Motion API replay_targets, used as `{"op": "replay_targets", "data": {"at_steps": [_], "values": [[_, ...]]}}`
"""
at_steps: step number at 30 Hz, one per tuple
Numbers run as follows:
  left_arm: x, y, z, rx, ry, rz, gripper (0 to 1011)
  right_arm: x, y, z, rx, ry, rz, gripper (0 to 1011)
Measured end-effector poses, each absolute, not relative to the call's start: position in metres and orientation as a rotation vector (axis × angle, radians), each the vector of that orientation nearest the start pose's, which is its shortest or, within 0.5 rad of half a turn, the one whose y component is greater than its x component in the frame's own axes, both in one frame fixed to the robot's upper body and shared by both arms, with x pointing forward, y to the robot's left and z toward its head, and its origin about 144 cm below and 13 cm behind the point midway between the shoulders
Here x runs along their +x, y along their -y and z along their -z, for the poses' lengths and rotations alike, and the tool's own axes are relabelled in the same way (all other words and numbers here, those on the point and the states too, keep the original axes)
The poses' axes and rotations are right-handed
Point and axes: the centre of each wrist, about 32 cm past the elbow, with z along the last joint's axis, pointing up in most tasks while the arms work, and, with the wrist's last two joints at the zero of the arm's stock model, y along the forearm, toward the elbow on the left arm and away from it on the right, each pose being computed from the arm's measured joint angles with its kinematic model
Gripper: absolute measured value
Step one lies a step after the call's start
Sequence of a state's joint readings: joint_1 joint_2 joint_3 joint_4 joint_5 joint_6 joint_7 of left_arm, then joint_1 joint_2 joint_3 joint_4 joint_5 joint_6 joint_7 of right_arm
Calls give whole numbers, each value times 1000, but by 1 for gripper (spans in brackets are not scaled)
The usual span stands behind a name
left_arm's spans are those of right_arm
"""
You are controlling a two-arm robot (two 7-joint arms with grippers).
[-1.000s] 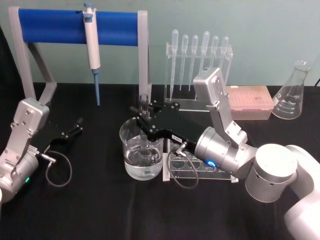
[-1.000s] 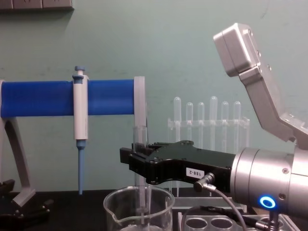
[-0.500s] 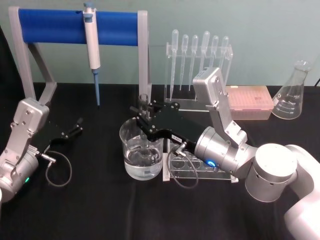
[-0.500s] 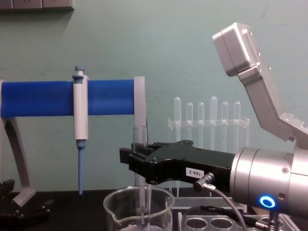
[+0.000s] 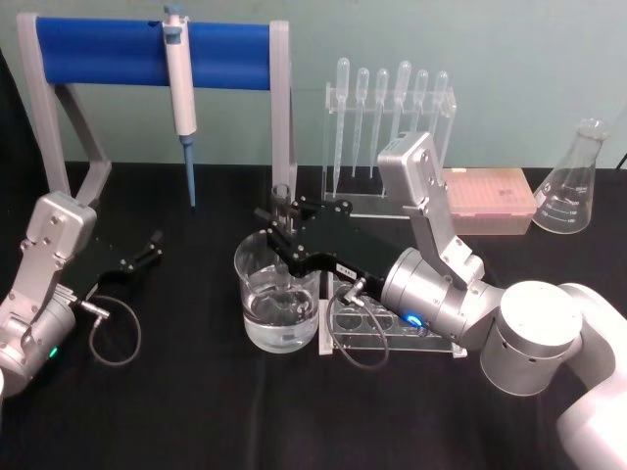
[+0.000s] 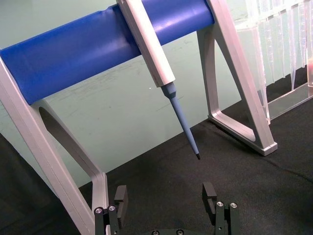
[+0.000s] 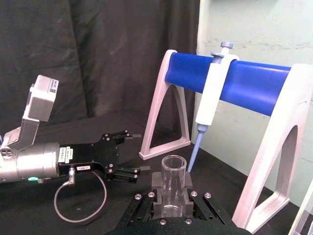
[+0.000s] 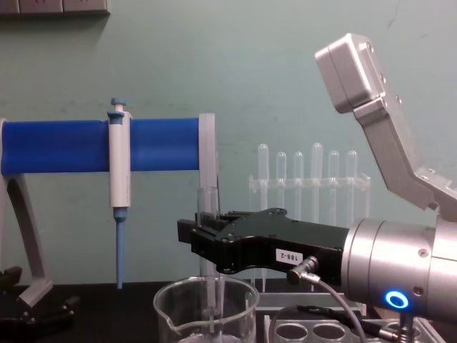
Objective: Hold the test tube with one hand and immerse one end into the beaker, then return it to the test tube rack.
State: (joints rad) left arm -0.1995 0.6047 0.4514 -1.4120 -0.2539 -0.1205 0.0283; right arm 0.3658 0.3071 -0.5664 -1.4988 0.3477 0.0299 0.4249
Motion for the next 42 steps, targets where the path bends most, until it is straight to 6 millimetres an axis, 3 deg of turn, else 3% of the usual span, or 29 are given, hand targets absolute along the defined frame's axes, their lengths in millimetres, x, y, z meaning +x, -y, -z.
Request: {"op": "replay_targets", "data": {"at_steps": [42], "values": [[489,-310,-1140,305,285,-1248,1000,518,157,-1203,-26,112,639,225]]}}
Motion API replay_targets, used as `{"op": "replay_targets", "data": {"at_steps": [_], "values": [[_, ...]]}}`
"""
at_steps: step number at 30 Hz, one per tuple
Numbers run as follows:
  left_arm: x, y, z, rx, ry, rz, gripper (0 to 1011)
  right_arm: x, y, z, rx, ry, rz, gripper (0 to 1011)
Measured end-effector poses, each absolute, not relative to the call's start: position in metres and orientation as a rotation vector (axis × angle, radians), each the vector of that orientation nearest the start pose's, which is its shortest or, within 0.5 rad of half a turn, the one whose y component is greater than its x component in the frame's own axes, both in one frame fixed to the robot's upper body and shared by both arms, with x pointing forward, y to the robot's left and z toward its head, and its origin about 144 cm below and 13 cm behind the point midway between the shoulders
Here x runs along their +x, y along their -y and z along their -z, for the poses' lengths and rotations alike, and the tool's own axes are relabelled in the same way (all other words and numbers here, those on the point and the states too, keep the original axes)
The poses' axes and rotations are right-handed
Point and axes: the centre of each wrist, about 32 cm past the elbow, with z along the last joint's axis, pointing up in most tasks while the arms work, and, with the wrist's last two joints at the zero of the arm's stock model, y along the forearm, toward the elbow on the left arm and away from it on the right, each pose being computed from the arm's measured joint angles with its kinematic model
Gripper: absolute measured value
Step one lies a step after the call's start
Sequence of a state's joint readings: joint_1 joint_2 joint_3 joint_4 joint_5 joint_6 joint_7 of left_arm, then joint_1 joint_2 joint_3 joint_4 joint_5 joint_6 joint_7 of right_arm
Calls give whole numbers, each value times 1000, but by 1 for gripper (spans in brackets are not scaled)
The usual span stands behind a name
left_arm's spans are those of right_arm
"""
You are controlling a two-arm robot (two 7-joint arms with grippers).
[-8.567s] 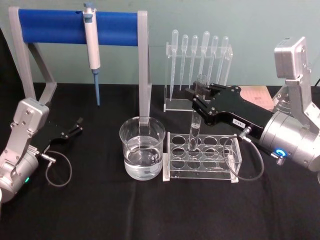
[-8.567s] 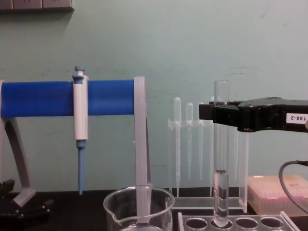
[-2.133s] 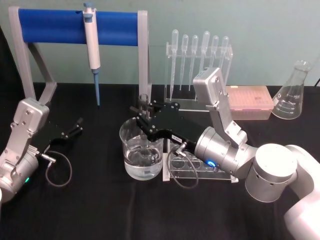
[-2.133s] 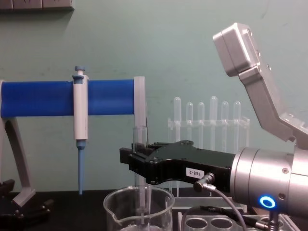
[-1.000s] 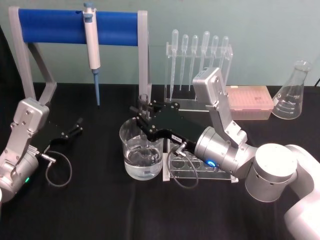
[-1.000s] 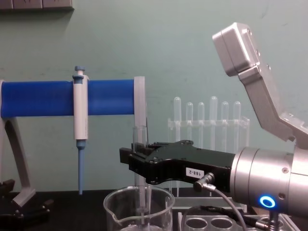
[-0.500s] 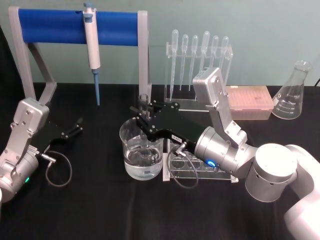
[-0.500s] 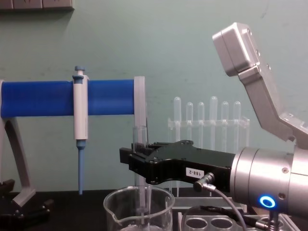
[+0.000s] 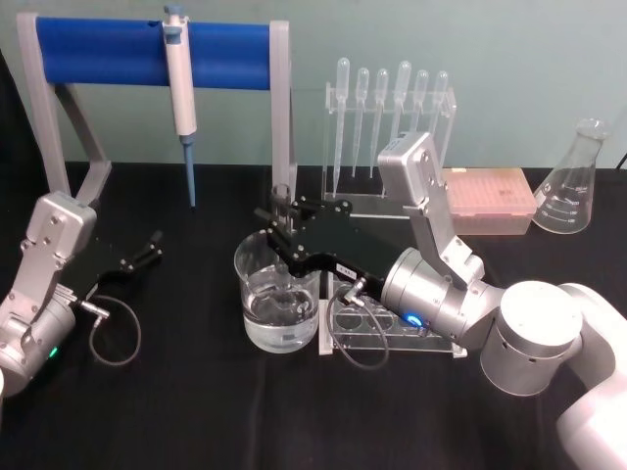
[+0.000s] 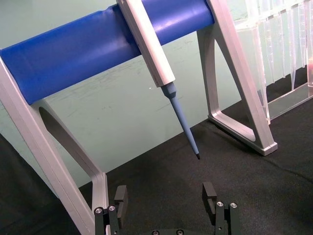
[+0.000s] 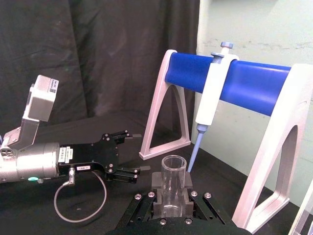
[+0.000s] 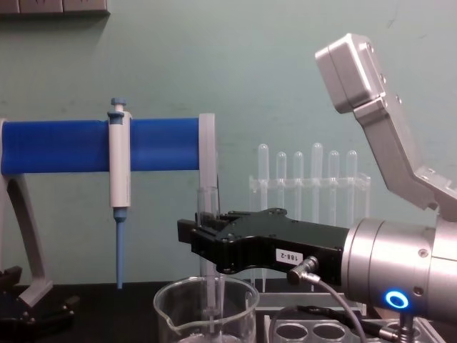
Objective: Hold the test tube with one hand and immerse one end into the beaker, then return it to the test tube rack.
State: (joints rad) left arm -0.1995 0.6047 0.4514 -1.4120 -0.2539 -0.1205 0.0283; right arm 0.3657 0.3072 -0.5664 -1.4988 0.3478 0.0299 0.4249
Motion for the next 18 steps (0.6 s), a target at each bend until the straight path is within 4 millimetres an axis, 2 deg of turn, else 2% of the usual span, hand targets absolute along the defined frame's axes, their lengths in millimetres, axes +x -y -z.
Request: {"op": "replay_targets", "data": {"at_steps": [18], "values": [[489,-310,-1140,305,285,-1248,1000,518,157,-1203,-26,112,639,226]]}}
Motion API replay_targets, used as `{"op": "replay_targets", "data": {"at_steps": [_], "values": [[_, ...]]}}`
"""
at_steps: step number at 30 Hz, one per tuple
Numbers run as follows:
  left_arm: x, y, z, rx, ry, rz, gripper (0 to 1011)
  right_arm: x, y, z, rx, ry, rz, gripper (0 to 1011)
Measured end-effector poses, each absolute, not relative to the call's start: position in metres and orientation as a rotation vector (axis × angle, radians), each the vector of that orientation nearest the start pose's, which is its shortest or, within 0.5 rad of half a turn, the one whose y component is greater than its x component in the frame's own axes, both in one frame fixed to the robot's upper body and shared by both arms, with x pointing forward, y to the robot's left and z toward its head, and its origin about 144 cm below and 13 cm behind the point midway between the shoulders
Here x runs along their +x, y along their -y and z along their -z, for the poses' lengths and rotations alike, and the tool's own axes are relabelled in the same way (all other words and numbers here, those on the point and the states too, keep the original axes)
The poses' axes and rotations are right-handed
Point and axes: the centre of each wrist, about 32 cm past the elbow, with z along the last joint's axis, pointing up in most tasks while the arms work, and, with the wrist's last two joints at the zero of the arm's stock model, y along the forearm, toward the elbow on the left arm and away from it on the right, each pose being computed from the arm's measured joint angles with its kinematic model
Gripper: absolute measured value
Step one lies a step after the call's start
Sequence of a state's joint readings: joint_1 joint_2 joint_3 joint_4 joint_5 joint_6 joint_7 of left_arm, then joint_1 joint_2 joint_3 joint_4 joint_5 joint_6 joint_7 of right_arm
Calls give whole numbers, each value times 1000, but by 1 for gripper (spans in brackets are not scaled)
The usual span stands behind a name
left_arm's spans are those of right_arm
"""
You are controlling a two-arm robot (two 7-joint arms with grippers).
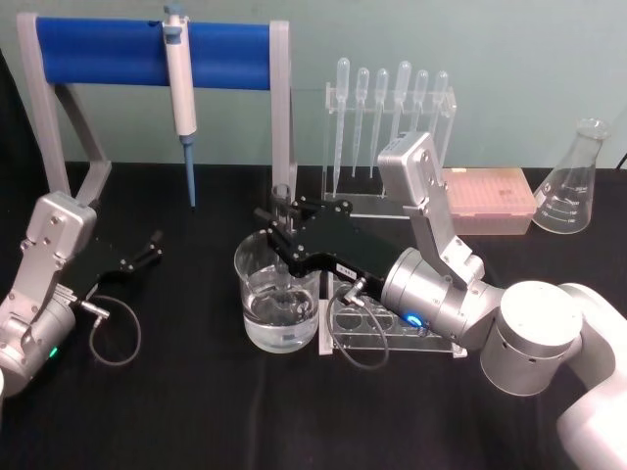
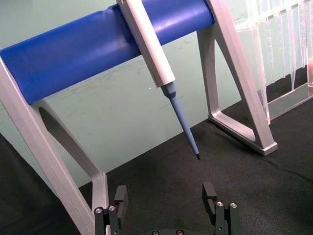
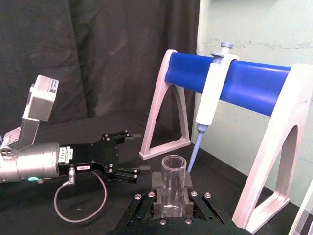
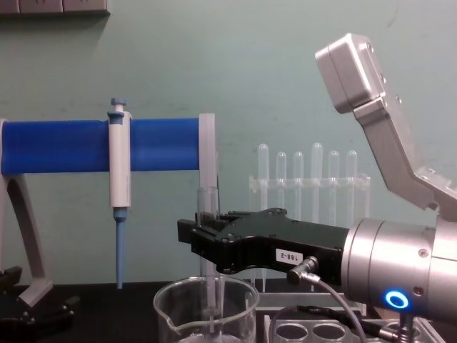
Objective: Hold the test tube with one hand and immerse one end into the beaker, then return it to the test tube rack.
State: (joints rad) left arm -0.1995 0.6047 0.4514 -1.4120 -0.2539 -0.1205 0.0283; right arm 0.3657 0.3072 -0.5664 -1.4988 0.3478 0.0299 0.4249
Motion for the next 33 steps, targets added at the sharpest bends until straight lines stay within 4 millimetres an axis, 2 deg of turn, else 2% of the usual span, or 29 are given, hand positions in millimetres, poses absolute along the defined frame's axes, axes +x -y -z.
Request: {"op": "replay_targets", "data": {"at_steps": [33], "values": [[489,-310,-1140,304,285,-1248,1000,518,157,-1203,-26,112,639,225]]}}
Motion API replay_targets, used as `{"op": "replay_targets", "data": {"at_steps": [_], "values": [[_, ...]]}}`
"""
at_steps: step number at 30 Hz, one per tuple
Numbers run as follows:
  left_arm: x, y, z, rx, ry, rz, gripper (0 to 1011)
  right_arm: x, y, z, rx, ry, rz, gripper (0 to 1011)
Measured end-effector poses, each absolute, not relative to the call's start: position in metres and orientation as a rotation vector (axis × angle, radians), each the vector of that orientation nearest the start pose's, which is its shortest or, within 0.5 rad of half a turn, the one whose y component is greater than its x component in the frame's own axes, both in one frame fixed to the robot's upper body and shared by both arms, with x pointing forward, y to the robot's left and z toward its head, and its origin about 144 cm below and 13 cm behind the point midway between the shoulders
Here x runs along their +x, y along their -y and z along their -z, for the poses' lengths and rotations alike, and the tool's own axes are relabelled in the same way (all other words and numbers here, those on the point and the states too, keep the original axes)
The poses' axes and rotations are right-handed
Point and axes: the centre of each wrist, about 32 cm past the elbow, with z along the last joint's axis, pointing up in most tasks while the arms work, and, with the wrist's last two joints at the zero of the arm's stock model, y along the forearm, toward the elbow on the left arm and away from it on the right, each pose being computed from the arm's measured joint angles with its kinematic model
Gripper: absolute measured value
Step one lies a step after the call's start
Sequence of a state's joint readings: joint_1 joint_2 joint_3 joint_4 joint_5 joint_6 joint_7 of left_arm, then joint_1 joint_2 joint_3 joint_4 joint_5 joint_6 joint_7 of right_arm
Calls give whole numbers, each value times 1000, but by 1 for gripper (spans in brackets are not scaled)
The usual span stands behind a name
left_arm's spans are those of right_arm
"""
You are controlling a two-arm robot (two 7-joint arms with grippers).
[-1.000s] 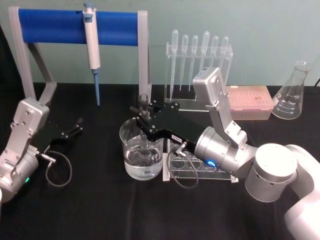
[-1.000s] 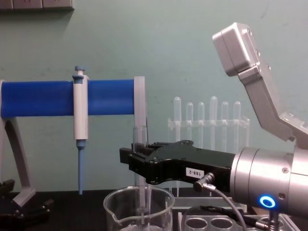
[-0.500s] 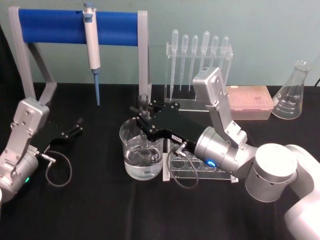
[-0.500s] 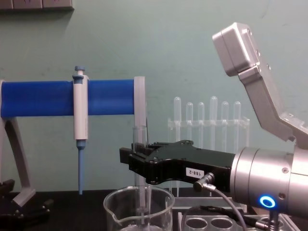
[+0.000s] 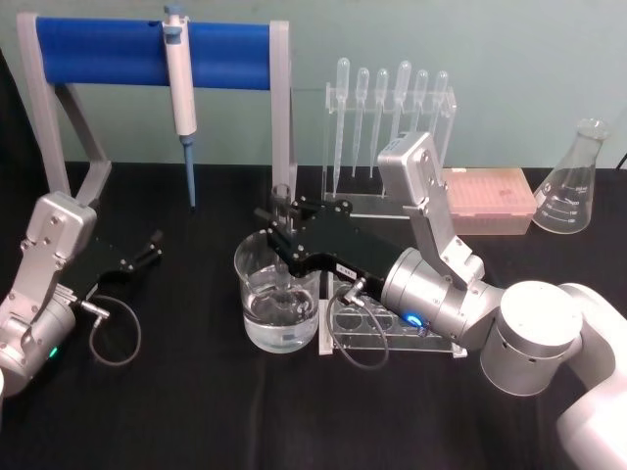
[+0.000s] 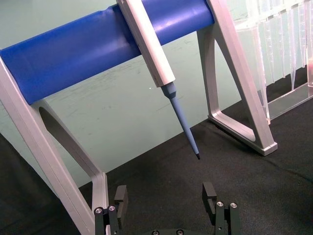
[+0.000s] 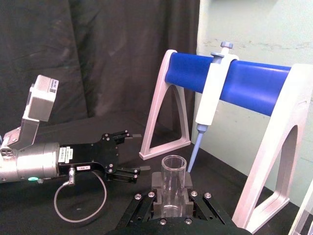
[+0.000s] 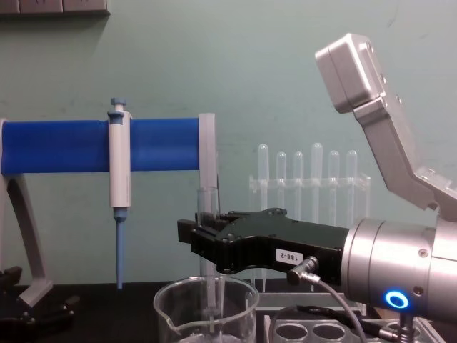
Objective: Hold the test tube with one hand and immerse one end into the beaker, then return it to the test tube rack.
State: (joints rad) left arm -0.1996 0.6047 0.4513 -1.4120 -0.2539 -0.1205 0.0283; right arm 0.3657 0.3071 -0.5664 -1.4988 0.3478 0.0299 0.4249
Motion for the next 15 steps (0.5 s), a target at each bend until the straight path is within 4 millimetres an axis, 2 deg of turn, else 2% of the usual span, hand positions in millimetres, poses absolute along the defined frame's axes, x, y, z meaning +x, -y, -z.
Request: {"op": "replay_targets", "data": {"at_steps": [15], "values": [[489,-310,-1140,304,285,-1248,1000,518,157,-1204,-26,112,639,226]]}}
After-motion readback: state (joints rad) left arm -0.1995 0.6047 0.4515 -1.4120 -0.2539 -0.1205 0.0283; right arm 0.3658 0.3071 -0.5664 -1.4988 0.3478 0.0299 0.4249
